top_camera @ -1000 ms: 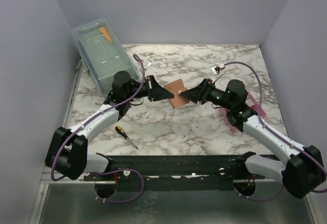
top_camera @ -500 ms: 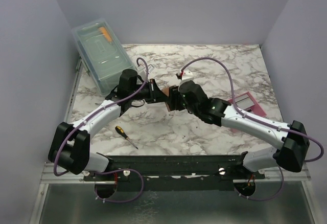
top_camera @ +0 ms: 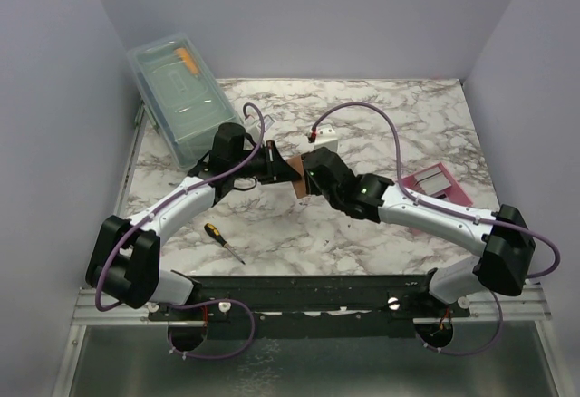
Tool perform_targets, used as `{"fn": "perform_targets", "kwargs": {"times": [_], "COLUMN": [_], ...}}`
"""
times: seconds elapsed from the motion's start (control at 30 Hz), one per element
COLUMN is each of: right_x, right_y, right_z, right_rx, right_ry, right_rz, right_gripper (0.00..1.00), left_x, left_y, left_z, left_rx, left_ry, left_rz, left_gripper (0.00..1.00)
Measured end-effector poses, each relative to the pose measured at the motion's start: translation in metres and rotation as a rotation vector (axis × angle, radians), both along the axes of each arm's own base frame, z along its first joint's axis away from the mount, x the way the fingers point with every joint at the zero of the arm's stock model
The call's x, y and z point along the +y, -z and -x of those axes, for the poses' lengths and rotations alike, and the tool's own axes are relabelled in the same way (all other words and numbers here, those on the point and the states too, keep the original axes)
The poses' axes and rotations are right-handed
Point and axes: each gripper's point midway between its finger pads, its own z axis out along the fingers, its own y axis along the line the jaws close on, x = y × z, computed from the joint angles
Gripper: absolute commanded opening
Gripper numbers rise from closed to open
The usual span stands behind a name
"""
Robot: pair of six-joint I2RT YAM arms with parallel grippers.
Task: Put the credit cards into the card holder
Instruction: Open the card holder at the center of the board.
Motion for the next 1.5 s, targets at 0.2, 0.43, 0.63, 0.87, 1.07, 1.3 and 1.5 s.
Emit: {"fn": "perform_targets", "kwargs": {"times": [0.2, 0.43, 0.63, 0.87, 1.07, 1.3, 1.5], "right_x": [-0.001, -0.008, -0.062, -0.059, -0.045, -0.026, -0.021], "right_y": [-0.001, -0.007, 0.005, 0.006, -0.005, -0.003, 0.013], "right_z": [-0.005, -0.005, -0.033, -0.017, -0.004, 0.002, 0.000], "right_rx": [-0.029, -0.031, -0.023, 0.004, 0.019, 0.061, 0.105], "right_ry": [0.064, 0.073, 0.222, 0.090, -0.046, -0.146, -0.128], "right_rz": [0.000, -0.058, -0.012, -0.063, -0.164, -0.183, -0.173], "right_gripper": [0.08, 0.00, 0.00, 0.26, 0.48, 0.54, 0.03], "left_x": [-0.003, -0.008, -0.008, -0.008, -0.009, -0.011, -0.011], "left_y": [-0.003, -0.008, -0.003, 0.002, 0.005, 0.008, 0.010], "left_z": [-0.005, -0.009, -0.001, 0.005, 0.007, 0.009, 0.010], "left_rx": [-0.015, -0.024, 0.014, 0.047, 0.061, 0.069, 0.063], "left_ry": [-0.005, 0.000, 0.027, 0.053, 0.066, 0.078, 0.085], "left_rz": [0.001, 0.002, -0.003, -0.008, -0.007, -0.010, -0.018], "left_gripper": [0.00, 0.00, 0.00, 0.00, 0.00, 0.00, 0.00]}}
